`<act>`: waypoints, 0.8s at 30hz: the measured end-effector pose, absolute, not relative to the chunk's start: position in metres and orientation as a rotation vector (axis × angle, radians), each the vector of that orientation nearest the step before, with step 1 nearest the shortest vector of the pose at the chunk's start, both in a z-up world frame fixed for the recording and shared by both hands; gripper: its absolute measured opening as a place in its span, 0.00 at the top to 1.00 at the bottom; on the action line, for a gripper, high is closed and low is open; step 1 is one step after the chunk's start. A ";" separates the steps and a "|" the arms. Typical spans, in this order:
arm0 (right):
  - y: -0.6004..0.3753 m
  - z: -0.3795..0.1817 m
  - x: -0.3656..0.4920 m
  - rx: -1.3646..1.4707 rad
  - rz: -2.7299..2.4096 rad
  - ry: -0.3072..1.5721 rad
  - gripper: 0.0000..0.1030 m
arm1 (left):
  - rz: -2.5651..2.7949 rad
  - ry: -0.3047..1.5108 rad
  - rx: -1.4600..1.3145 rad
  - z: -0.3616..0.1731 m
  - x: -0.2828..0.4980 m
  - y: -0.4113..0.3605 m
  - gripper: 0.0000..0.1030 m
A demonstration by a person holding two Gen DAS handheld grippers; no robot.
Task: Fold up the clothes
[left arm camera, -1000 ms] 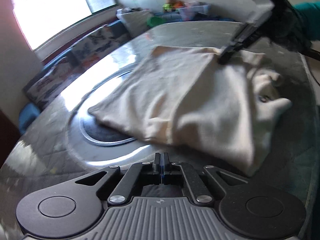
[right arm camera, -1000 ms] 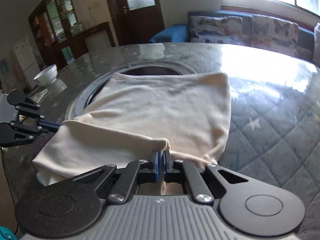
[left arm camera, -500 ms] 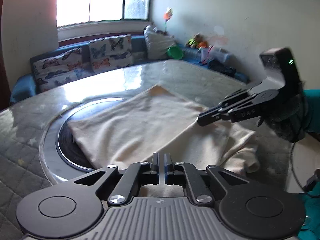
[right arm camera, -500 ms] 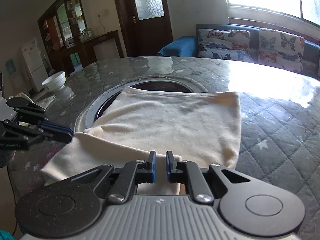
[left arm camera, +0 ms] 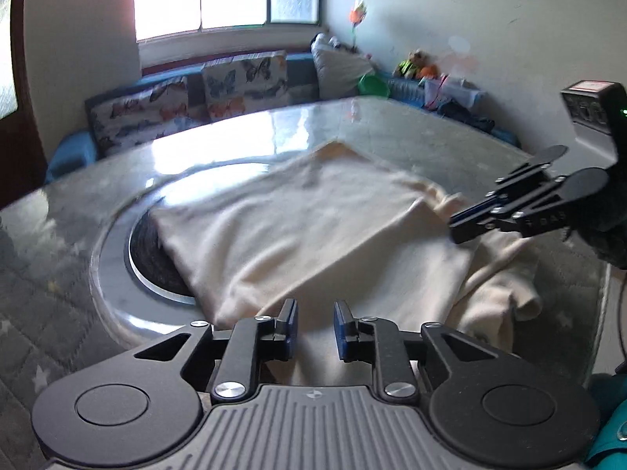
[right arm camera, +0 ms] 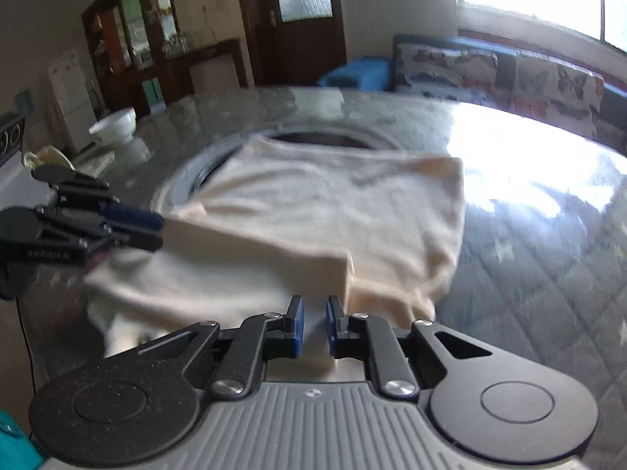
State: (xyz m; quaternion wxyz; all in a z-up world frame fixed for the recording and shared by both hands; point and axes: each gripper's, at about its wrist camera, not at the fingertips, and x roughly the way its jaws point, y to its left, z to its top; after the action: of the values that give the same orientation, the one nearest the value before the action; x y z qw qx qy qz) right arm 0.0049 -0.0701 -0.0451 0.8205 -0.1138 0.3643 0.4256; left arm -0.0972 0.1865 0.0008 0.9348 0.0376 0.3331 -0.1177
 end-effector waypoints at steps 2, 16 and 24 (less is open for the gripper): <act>-0.075 -0.042 0.000 -0.246 0.902 0.771 0.88 | -0.229 0.688 0.075 -0.001 -0.098 0.186 0.79; -0.079 -0.043 -0.014 -0.308 0.931 0.735 0.80 | -0.337 0.713 0.175 -0.009 -0.126 0.138 0.63; -0.088 -0.029 -0.029 -0.377 0.947 0.690 0.66 | -0.346 0.685 0.274 0.001 -0.150 0.128 0.58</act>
State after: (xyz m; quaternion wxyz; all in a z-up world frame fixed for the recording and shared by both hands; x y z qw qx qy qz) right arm -0.0285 -0.0883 -0.0294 0.8165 -0.1769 0.3234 0.4443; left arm -0.1504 0.1282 0.0008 0.9182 0.1330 0.3331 -0.1681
